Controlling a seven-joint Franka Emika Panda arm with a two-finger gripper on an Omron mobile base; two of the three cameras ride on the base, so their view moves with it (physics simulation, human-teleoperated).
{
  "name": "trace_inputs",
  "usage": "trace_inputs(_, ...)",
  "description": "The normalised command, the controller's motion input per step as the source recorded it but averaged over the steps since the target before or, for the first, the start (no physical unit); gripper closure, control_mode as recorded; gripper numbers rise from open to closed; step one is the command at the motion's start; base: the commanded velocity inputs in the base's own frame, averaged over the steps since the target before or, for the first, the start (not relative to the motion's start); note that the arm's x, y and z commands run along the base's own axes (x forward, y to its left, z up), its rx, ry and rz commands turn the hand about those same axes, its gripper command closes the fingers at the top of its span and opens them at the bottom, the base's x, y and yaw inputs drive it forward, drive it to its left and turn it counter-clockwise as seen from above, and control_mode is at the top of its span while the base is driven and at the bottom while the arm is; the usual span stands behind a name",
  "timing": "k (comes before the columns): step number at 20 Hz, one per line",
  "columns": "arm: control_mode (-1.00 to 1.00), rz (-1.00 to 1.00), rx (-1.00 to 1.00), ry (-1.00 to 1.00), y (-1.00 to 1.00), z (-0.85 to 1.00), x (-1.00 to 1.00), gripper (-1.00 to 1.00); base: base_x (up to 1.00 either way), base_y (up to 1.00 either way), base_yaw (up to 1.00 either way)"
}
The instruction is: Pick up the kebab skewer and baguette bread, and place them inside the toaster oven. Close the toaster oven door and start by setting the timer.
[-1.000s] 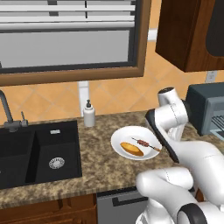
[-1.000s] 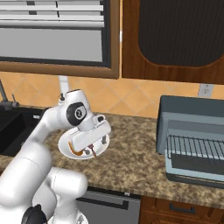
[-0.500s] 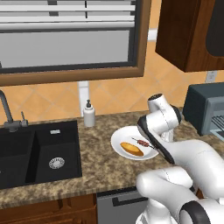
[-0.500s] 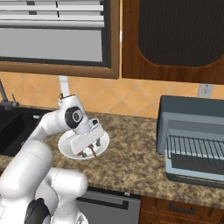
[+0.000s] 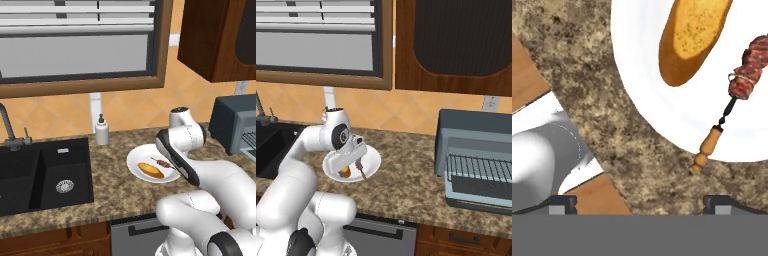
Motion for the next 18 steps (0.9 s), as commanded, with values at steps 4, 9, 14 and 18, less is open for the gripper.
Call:
trace_inputs(4, -1.0, -0.24, 0.08, -0.18, 0.68, -0.06, 0.37, -1.0, 0.0, 0.0, 0.0)
trace_inputs(9, -1.0, -0.23, 0.11, -0.12, 0.51, -0.06, 0.48, -1.0, 0.0, 0.0, 0.0)
trace_inputs(14, -1.0, -0.18, 0.13, -0.03, 0.32, -0.09, 0.42, -1.0, 0.0, 0.0, 0.0)
trace_inputs(18, -1.0, -0.07, 0.08, 0.0, 0.0, -0.13, 0.16, -1.0, 0.0, 0.0, 0.0)
